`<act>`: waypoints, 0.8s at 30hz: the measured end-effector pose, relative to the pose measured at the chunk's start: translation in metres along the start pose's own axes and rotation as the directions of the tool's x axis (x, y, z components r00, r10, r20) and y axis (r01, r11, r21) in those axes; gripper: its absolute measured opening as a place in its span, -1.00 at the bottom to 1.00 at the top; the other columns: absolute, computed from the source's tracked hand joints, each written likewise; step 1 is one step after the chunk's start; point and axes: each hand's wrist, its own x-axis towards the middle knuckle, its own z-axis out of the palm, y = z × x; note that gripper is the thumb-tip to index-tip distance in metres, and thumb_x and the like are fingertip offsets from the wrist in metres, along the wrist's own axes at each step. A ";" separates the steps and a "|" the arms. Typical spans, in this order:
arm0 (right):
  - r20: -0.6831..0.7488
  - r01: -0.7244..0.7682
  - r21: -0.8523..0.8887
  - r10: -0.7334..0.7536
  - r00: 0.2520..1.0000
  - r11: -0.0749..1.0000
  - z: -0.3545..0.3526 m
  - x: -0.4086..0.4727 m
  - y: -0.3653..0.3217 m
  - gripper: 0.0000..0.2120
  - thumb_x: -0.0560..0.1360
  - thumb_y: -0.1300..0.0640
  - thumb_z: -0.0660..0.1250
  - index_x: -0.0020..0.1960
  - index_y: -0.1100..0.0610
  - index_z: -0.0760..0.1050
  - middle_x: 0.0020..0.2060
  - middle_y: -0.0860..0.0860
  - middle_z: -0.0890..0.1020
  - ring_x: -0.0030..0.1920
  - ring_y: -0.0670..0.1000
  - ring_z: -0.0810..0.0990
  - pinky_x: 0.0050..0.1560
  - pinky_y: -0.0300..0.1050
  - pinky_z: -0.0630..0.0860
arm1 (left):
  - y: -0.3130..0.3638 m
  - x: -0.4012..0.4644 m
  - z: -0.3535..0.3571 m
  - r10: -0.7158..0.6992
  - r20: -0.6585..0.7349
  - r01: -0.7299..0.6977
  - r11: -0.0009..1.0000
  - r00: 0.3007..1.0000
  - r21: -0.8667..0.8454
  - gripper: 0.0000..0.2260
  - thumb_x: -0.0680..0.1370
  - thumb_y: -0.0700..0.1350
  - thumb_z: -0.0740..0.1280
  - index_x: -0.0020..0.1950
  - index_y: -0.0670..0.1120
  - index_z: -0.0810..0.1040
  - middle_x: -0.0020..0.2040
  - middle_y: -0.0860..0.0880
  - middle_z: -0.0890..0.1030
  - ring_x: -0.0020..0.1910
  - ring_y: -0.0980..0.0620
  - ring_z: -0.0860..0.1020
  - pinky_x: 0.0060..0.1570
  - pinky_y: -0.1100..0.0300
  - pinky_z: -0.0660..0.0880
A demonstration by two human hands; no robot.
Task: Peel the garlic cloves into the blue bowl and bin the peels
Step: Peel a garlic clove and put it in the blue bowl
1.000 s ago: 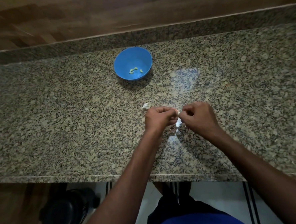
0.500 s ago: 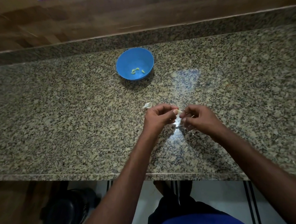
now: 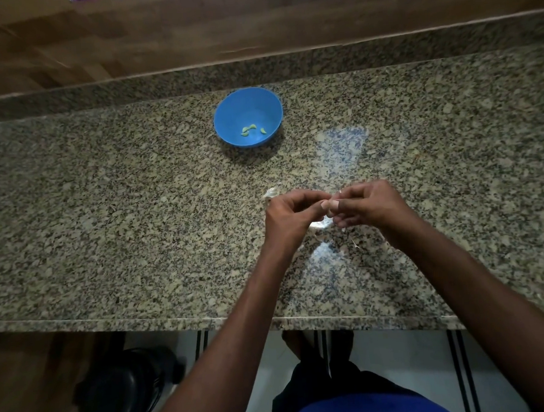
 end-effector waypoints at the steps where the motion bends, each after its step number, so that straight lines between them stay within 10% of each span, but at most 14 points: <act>1: 0.002 -0.031 0.026 0.031 1.000 0.999 0.000 0.000 -0.001 -0.77 0.47 0.25 0.52 0.05 0.37 0.62 -0.13 0.23 0.73 -0.20 0.10 0.71 -0.15 -0.11 0.69 | 0.000 0.000 0.001 0.005 0.006 -0.005 1.000 1.000 0.001 -0.82 0.50 -0.16 0.54 0.07 -0.18 0.72 -0.04 -0.08 0.75 -0.02 -0.02 0.72 0.00 0.10 0.66; 24: -0.056 -0.194 0.140 0.203 0.978 0.971 0.009 0.012 0.014 -0.91 0.54 0.33 0.38 0.00 0.37 0.59 -0.21 0.19 0.68 -0.27 0.06 0.65 -0.15 -0.07 0.64 | -0.005 0.003 -0.003 -0.040 0.008 0.039 0.995 0.999 0.097 -0.86 0.54 -0.19 0.51 0.09 -0.14 0.73 -0.08 -0.05 0.75 -0.09 -0.01 0.72 -0.01 0.08 0.69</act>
